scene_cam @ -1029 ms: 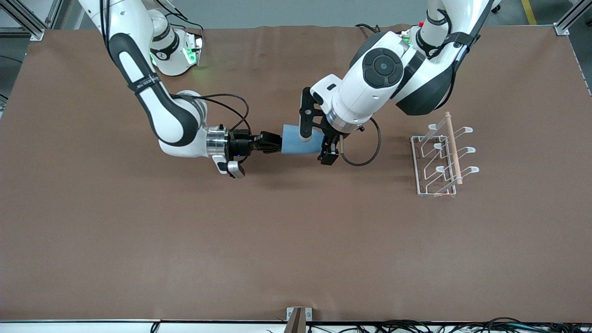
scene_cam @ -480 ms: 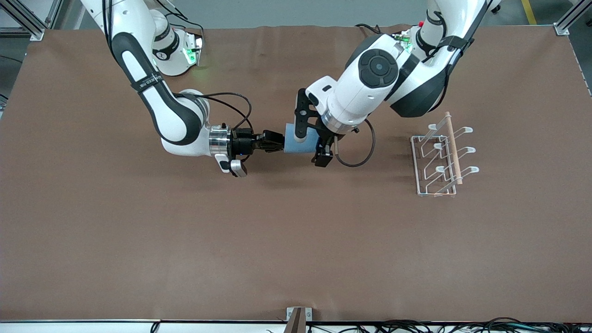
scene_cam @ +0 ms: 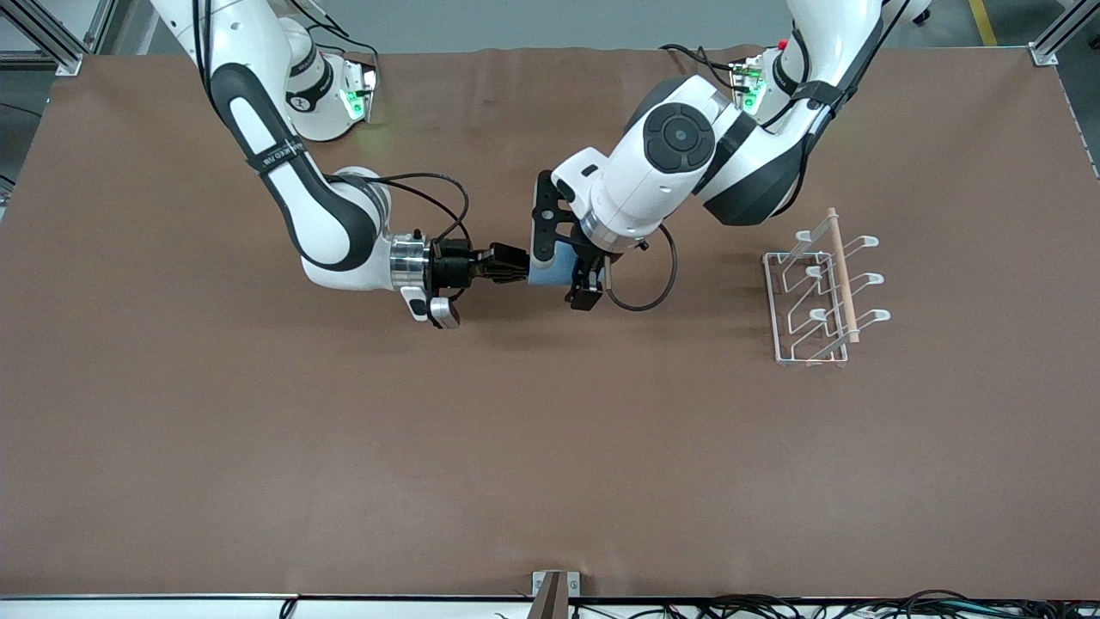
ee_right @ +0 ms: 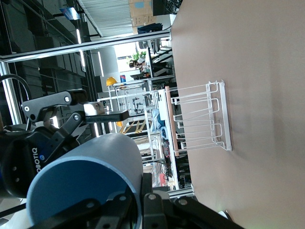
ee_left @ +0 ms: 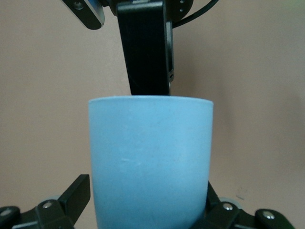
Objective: Hang cup on cup holder
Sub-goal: 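Close the left gripper on the cup rim beside the right gripper, then carry the cup with the left gripper while the right gripper withdraws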
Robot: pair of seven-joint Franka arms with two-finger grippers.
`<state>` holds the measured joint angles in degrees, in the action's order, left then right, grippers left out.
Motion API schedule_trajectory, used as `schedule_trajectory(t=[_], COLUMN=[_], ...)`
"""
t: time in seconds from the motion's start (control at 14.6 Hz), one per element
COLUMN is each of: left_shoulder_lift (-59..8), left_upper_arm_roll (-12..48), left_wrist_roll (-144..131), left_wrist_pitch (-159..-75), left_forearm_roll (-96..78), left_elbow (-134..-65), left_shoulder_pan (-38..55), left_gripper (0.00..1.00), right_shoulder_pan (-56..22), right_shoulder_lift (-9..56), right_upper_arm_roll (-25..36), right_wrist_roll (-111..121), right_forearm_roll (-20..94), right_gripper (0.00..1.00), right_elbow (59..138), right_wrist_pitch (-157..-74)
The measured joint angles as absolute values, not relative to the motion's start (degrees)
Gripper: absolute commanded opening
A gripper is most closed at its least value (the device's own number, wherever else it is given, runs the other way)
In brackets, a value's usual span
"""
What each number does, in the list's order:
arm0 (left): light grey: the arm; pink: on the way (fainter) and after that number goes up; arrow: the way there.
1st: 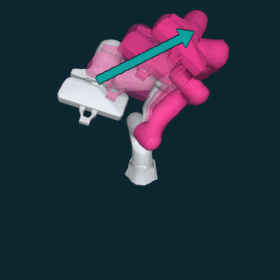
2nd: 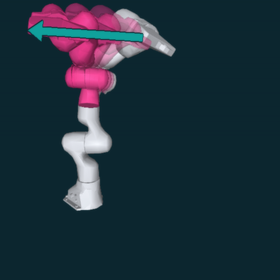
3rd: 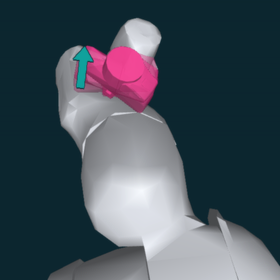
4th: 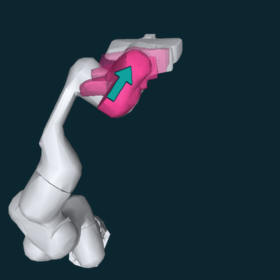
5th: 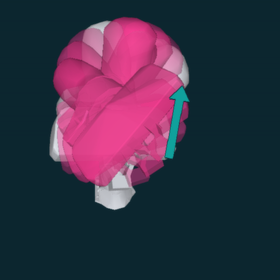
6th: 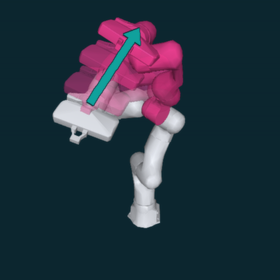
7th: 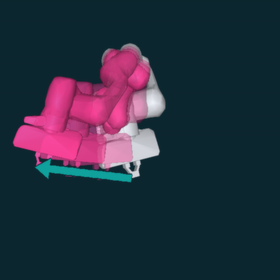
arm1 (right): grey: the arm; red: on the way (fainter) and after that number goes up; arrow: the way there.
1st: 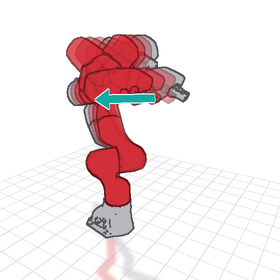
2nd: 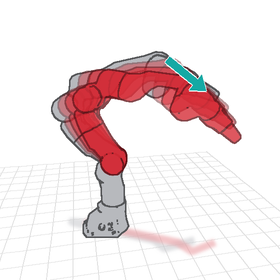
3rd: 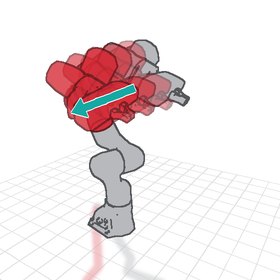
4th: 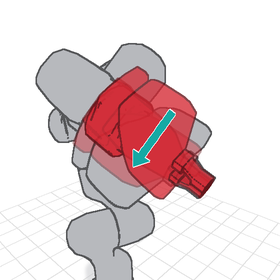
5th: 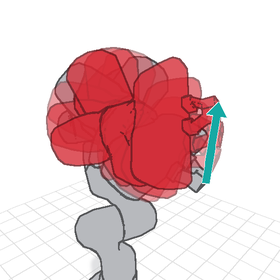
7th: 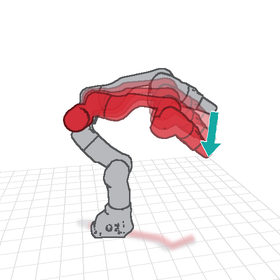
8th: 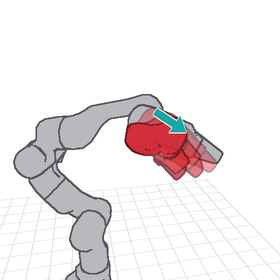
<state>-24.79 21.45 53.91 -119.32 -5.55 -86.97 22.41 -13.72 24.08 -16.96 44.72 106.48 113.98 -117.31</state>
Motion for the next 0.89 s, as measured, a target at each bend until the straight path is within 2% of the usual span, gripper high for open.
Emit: schedule_trajectory(t=[0.07,0.21,0.34,0.48,0.55,0.62,0.89], left_shoulder_lift=[-24.79,-24.8,-24.8,-24.8,-24.8,-24.8,-24.88], left_upper_arm_roll=[21.56,21.7,21.75,21.83,21.83,21.83,21.44], left_wrist_roll=[53.92,54.16,54.51,54.51,54.51,54.88,55.32], left_wrist_pitch=[-119.17,-119.0,-118.98,-118.66,-118.49,-118.39,-117.65], left_forearm_roll=[-5.56,-5.53,-5.08,-4.61,-4.54,-4.14,-3.35], left_elbow=[-86.96,-86.93,-86.91,-86.78,-86.71,-86.66,-86.37], left_shoulder_pan=[22.41,22.45,22.48,22.49,22.49,22.48,21.93], left_gripper=[0.55,0.44,0.24,0.18,0.16,0.1,0.04], right_shoulder_pan=[-13.71,-13.66,-13.67,-13.69,-13.7,-13.71,-13.72], right_shoulder_lift=[24.09,24.08,24.09,24.09,24.09,24.08,24.07], right_upper_arm_roll=[-16.9,-16.77,-16.79,-16.86,-16.89,-16.96,-17.37], right_wrist_roll=[44.72,44.87,45.04,45.21,45.21,45.14,44.83], right_forearm_roll=[106.53,106.54,106.57,106.62,106.66,106.66,106.65], right_gripper=[0.03,0.04,0.04,0.07,0.42,0.99,1.0], right_elbow=[113.93,113.83,113.81,113.8,113.79,113.79,113.75], right_wrist_pitch=[-117.39,-117.46,-117.53,-117.57,-117.56,-117.23,-116.32])
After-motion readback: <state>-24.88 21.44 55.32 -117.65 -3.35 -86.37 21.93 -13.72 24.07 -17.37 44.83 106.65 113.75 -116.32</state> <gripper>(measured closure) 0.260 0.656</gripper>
